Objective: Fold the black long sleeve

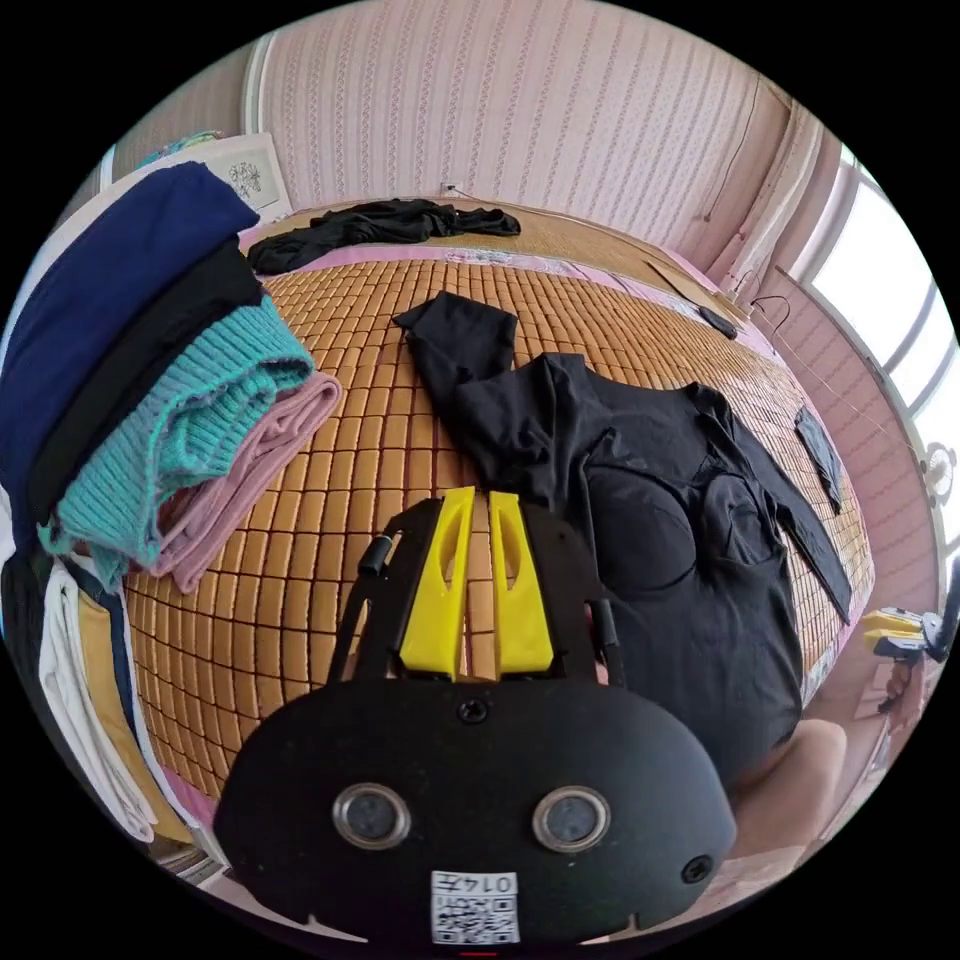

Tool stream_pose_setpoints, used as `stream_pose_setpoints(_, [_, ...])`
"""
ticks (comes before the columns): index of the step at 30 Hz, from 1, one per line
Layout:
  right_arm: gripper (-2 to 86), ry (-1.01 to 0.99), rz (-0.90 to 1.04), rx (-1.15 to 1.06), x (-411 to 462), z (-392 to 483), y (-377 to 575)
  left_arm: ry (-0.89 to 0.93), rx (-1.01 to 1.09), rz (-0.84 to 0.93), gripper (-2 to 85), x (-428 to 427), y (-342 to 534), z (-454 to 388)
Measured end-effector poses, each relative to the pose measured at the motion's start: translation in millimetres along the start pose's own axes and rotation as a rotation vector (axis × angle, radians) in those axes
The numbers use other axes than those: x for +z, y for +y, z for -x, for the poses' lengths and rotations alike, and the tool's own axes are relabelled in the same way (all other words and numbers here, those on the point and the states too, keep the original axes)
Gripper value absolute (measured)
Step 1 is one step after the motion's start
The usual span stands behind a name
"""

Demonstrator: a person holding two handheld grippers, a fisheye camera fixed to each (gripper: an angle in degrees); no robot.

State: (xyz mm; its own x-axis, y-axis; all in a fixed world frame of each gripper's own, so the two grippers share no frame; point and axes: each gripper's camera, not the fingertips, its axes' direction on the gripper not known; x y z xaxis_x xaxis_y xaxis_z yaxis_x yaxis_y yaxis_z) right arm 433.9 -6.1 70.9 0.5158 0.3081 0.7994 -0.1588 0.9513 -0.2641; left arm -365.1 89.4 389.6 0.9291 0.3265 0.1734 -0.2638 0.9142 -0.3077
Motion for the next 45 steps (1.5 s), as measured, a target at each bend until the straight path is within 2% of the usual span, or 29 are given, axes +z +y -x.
stream_pose_setpoints(6, [9.3, 0.023, -0.085, 0.014, -43.5, -19.1, 65.4, 0.018, 0.168, 0.098, 6.4, -62.2, 128.0, -29.2])
stream_pose_setpoints(12, [9.7, 0.085, -0.217, -0.007, -93.6, -29.2, 108.9, 0.067, 0.079, 0.025, 6.4, -129.9, 223.0, -31.9])
stream_pose_setpoints(16, [9.5, 0.024, -0.259, -0.038, -99.6, -40.0, 100.0, 0.018, 0.129, -0.016, 6.6, -160.6, 233.8, -46.6])
stream_pose_setpoints(20, [10.6, -0.082, -0.201, -0.100, -98.3, -52.2, 84.2, 0.019, 0.160, -0.189, 6.8, -195.4, 229.2, -71.6])
stream_pose_setpoints(25, [9.7, -0.062, -0.275, -0.094, -122.1, -65.2, 116.5, 0.075, 0.164, -0.326, 7.9, -224.0, 217.1, -94.6])
stream_pose_setpoints(30, [10.3, -0.076, -0.246, -0.169, -116.6, -52.1, 151.4, -0.065, 0.117, -0.443, 7.7, -280.1, 274.8, -73.7])
stream_pose_setpoints(35, [9.5, -0.024, -0.250, -0.213, -96.1, -16.2, 158.0, -0.220, 0.107, -0.440, 7.4, -322.2, 298.5, -38.6])
stream_pose_setpoints(40, [9.5, -0.102, -0.272, -0.314, -78.2, 60.6, 95.8, -0.182, 0.059, -0.410, 7.8, -323.0, 290.4, 8.2])
stream_pose_setpoints(45, [9.5, -0.134, -0.221, -0.403, -37.2, 149.1, -1.6, -0.114, 0.134, -0.372, 7.9, -279.3, 243.1, 41.7])
